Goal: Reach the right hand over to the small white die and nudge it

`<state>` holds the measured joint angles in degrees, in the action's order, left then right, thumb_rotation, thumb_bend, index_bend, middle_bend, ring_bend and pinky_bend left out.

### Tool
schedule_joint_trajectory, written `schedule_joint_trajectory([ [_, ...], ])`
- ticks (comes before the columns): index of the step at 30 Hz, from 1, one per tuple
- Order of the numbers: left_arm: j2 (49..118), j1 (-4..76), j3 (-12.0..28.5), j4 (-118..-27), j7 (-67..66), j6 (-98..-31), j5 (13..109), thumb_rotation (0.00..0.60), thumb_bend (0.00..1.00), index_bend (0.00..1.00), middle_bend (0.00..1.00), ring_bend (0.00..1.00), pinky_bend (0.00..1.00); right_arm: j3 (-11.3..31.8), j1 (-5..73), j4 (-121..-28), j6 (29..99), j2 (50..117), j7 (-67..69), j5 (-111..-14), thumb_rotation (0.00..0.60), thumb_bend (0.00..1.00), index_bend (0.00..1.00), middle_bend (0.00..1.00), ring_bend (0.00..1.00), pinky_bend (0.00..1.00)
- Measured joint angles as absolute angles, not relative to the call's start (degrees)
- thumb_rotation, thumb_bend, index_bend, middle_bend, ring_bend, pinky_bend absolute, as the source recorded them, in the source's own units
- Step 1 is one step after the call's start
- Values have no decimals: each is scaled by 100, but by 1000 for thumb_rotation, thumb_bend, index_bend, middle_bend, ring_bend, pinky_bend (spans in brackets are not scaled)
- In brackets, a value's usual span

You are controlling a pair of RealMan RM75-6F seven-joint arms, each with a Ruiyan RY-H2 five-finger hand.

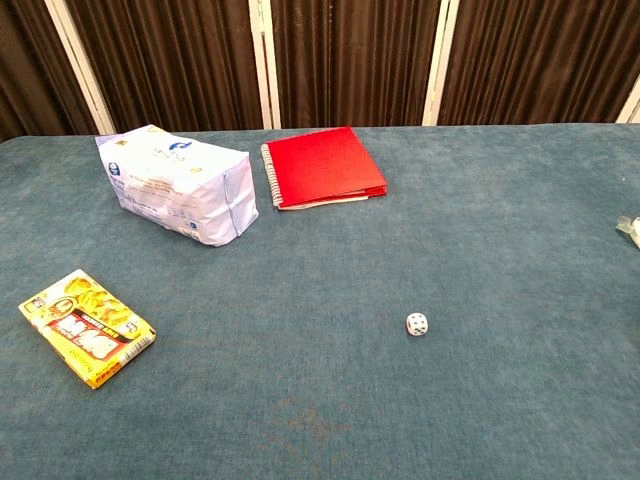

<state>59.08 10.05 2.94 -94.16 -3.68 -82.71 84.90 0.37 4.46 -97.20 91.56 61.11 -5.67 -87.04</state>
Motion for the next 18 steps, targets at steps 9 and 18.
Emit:
schedule_joint_trajectory([
  [9, 5858, 954, 290, -9447, -319, -8339, 8526, 600, 0, 0, 0, 0, 0, 50, 426, -9671, 9097, 6177, -602, -8809, 600, 0, 0, 92, 39, 4],
  [18, 5779, 1075, 357, -9537, -282, -8160, 8500, 600, 0, 0, 0, 0, 0, 213, 1032, -9668, 8460, 6263, -566, -9169, 600, 330, 0, 828, 780, 992],
])
